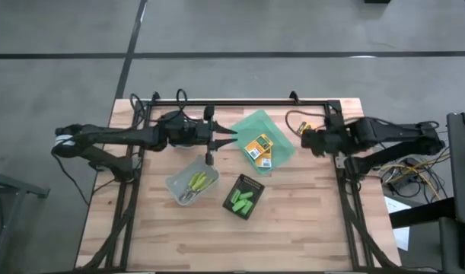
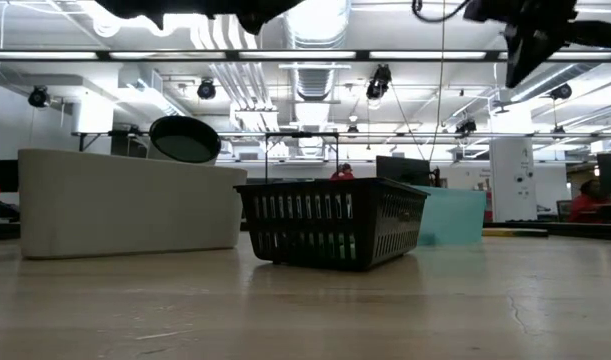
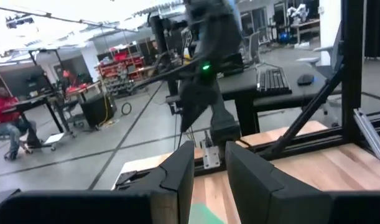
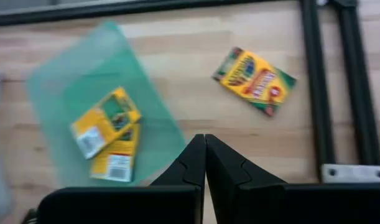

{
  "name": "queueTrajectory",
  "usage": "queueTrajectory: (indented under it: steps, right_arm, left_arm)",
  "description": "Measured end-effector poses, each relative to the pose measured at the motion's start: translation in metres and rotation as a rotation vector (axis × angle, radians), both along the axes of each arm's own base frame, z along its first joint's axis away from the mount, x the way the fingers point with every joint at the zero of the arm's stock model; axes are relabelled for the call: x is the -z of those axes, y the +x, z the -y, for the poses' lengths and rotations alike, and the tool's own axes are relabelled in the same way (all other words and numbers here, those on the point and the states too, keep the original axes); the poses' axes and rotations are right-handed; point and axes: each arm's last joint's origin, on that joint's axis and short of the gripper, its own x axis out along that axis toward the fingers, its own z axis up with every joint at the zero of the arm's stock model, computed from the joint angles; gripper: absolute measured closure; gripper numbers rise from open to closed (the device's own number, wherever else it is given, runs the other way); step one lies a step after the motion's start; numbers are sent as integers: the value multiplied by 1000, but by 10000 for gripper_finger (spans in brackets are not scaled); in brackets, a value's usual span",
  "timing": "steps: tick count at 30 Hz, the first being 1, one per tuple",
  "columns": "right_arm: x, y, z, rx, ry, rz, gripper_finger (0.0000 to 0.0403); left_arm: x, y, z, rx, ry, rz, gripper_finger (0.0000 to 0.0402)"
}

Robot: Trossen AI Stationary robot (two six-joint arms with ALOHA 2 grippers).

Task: Pick & Place School Supplies
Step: Put the crayon box into the light green bin

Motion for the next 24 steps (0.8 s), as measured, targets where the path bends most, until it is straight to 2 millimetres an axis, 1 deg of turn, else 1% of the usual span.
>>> queueTrajectory:
  steps: [5, 8, 14, 18, 21, 24]
  right_arm:
    - [3, 4, 27, 25, 45, -81, 394]
    - [4, 8, 42, 23, 40, -84, 394]
    - [10, 16, 70, 9, 46, -86, 394]
    - [28, 17, 87, 19, 106, -135, 394]
    - [49, 15, 94, 33, 172, -157, 394]
    - [72, 16, 99, 17, 186, -142, 394]
  left_arm:
    - [12, -4, 0, -1, -10, -25, 303]
    - [19, -4, 0, -4, -14, -47, 303]
    - [22, -5, 1, -3, -32, -53, 303]
    - [22, -5, 1, 0, -64, -54, 303]
    - [25, -5, 1, 11, -77, -62, 303]
    - [26, -5, 3, 61, -83, -70, 303]
